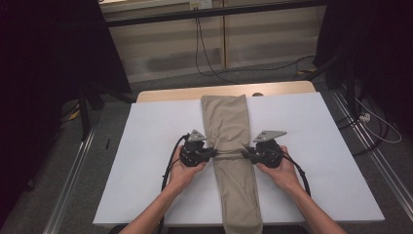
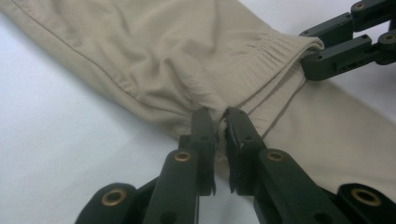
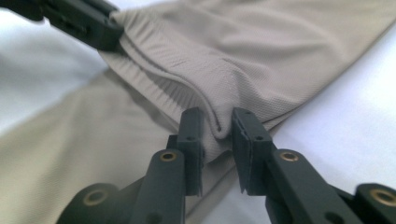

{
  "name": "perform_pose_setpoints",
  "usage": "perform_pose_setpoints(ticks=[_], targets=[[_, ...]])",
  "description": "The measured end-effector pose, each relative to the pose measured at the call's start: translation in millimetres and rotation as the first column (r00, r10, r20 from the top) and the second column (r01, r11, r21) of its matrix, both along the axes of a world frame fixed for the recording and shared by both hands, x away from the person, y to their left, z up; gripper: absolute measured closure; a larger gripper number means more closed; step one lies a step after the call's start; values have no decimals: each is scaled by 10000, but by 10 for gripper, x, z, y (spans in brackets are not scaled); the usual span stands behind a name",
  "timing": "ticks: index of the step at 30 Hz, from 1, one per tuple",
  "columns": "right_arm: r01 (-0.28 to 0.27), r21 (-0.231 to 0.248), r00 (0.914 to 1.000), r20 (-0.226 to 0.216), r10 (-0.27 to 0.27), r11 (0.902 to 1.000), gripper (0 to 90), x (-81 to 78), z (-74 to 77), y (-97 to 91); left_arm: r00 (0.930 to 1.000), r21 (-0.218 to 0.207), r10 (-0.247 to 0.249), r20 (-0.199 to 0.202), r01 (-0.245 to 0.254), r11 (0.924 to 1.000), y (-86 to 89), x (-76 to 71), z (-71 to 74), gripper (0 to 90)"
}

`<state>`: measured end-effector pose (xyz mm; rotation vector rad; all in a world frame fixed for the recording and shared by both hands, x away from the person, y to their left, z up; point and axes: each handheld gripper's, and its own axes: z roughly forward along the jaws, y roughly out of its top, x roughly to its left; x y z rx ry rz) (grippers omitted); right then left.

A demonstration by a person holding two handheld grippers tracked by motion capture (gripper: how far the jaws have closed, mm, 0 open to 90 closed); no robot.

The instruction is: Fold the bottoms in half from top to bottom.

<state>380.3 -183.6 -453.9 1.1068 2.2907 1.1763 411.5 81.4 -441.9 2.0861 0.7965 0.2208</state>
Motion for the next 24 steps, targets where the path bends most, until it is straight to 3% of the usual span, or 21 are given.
perform_pose_setpoints(ticks=[2, 7, 12, 15, 19, 24], targets=[[-8, 267, 10000, 4, 8, 9996, 794, -20, 51, -22, 10000, -134, -46, -20, 45, 9999, 0, -44, 53, 833], [-113, 418, 9999, 90, 109, 9991, 801, -129, 198, -47, 9998, -385, -211, -45, 209, 9990, 24, -148, 159, 834], [-254, 457, 9996, 96, 250, 9986, 804, -309, 264, -66, 9981, -377, -619, 18, 619, 9974, 35, -332, 265, 834], [-345, 726, 9994, 6, 345, 9968, 804, -448, 296, -105, 9962, -386, -873, 73, 876, 9954, 38, -468, 311, 834], [-486, 741, 9988, -4, 488, 9961, 804, -675, 353, -122, 9924, -426, -1229, 49, 1230, 9915, 49, -654, 360, 834], [-689, 927, 9974, -165, 707, 9933, 804, -984, 390, -161, 9841, -437, -1769, -145, 1761, 9834, 62, -924, 370, 834]])
